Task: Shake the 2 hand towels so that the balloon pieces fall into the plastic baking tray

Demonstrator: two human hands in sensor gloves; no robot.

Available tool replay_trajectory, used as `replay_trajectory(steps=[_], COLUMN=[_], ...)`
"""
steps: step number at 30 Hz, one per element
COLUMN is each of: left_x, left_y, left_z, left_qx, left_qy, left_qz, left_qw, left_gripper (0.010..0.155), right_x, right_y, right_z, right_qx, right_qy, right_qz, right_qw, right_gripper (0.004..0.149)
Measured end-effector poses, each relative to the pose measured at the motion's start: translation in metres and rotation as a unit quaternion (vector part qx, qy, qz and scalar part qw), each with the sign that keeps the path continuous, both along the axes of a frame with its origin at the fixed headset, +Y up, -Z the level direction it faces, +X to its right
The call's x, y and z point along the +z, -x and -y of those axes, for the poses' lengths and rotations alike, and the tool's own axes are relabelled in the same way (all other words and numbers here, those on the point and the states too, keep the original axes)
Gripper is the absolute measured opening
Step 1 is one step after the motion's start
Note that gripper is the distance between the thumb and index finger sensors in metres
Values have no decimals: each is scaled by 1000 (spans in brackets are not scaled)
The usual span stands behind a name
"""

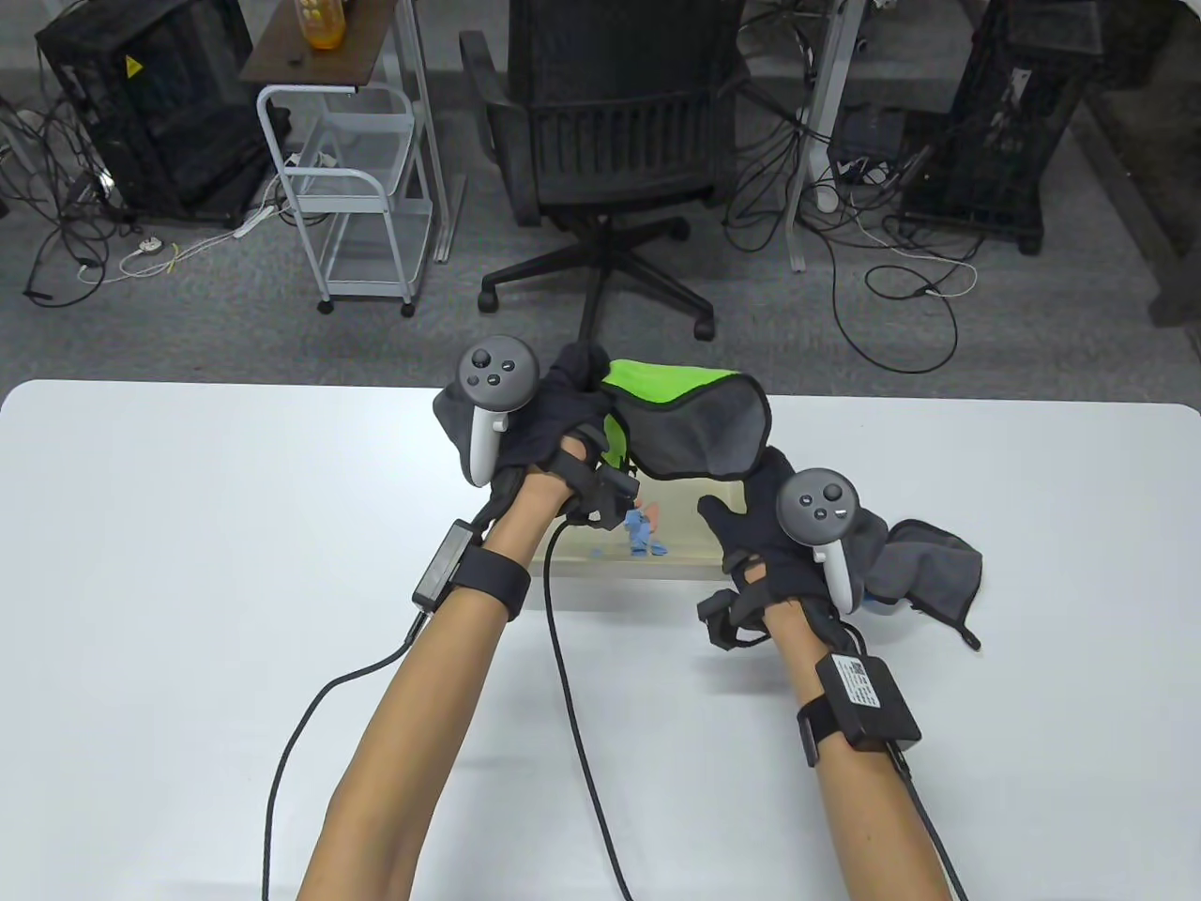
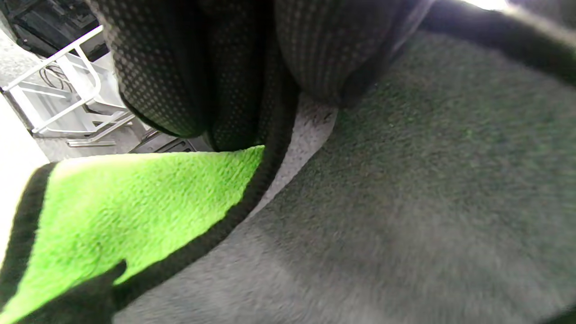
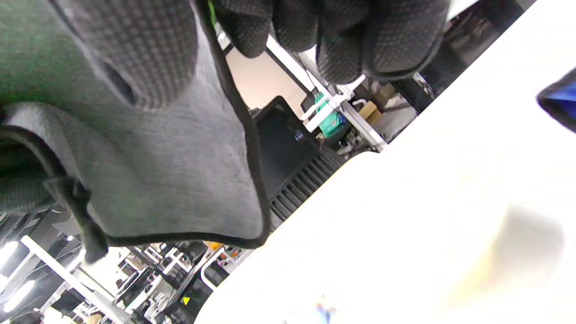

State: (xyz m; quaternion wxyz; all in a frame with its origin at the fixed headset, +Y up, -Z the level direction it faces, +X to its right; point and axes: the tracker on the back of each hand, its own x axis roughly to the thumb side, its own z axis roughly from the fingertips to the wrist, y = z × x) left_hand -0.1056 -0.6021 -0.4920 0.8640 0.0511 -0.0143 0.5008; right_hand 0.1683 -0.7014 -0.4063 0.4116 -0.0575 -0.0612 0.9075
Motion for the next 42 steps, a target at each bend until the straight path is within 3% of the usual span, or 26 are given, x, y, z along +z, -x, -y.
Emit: replay_trajectory(steps=[5,11,18,25,30,35,42], left_x=[6,15,25,32,33,36,44], left_y=[-2,4,30,89,145,192,238], left_z=[-11,-28,-52,-68,-55,-30,26], left_qx=[-19,-57,-98,-110,-94,-80,-86], left_qy=[1,-5,-26,-22,12,37,75], left_qz=[14,12,-15,-71,-123,-168,-195], left_qw=[1000,998,995,991,988,982,974], left_gripper=[40,40,40,40,40,41,41], right_x=[45,80,85,86,87,87,86], right_y=[-17,-25,-27,-22,-20,-19,-17], right_z=[25,40,52,54,54,55,59], right_qx=[0,77,97,118,130,134,139], right_qy=[46,36,42,46,44,45,55], right_qz=[-38,-86,-122,-145,-149,-155,-160], right_qw=[998,993,987,981,979,978,976], right_gripper=[82,81,79,78,78,78,78])
